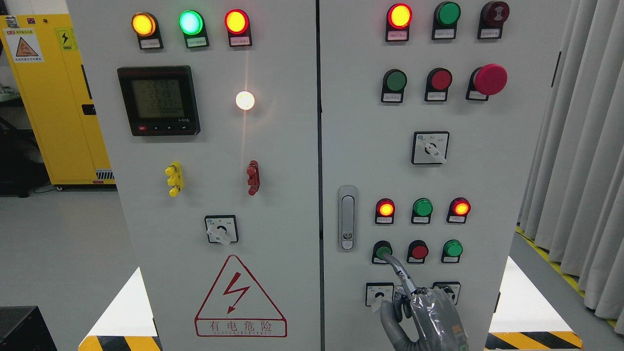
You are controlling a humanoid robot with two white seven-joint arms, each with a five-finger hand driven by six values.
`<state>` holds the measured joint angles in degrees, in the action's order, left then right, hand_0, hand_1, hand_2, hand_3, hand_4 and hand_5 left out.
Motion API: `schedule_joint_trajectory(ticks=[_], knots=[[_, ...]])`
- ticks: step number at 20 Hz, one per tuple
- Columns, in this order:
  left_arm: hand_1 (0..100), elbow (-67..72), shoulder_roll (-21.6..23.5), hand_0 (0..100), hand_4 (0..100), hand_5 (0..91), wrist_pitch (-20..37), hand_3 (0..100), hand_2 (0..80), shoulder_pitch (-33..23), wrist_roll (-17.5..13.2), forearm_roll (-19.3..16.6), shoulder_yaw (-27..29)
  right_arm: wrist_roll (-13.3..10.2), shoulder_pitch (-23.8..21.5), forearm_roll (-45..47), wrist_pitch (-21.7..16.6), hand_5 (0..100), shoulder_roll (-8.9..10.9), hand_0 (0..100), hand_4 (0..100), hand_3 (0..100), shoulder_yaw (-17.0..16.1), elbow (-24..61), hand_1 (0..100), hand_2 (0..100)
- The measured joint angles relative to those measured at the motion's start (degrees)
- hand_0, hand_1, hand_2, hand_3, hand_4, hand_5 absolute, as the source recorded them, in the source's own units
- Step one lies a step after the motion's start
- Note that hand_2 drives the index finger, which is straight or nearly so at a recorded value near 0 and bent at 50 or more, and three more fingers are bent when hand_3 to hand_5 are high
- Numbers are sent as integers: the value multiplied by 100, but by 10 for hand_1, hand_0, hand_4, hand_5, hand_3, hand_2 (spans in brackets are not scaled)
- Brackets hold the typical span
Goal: Press green start button
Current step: 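Pull the right hand back down away from the button panel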
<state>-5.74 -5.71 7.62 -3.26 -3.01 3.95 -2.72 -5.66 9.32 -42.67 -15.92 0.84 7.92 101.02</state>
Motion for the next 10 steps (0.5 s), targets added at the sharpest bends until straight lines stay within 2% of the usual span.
schedule_joint_trajectory(ticks=[1, 3, 4, 7, 8, 9, 10], knots=[[556, 0, 0, 120, 0, 0, 0, 0, 0, 0, 0, 0, 0, 0, -51, 257, -2, 659, -6, 755, 586, 520, 31, 35, 827, 54], [556, 0, 0, 120, 0, 0, 0, 0, 0, 0, 0, 0, 0, 40, -143, 812, -5, 455, -20, 734, 439, 355, 115, 115, 806, 43], [556, 0, 0, 120, 0, 0, 0, 0, 0, 0, 0, 0, 0, 60, -193, 1126, -7, 378, -19, 739, 384, 307, 165, 157, 792, 24], [556, 0, 0, 120, 0, 0, 0, 0, 0, 0, 0, 0, 0, 76, -347, 1966, 28, 264, 15, 728, 291, 227, 306, 280, 758, 0], [556, 0, 0, 120, 0, 0, 0, 0, 0, 0, 0, 0, 0, 92, -380, 2179, 32, 257, 24, 726, 288, 221, 342, 313, 753, 0], [556, 0, 0, 120, 0, 0, 0, 0, 0, 0, 0, 0, 0, 132, -408, 2349, 37, 172, 32, 693, 192, 149, 371, 342, 709, 0], [556, 0, 0, 120, 0, 0, 0, 0, 0, 0, 0, 0, 0, 187, -437, 2502, 39, 167, 41, 689, 188, 145, 403, 371, 706, 0]])
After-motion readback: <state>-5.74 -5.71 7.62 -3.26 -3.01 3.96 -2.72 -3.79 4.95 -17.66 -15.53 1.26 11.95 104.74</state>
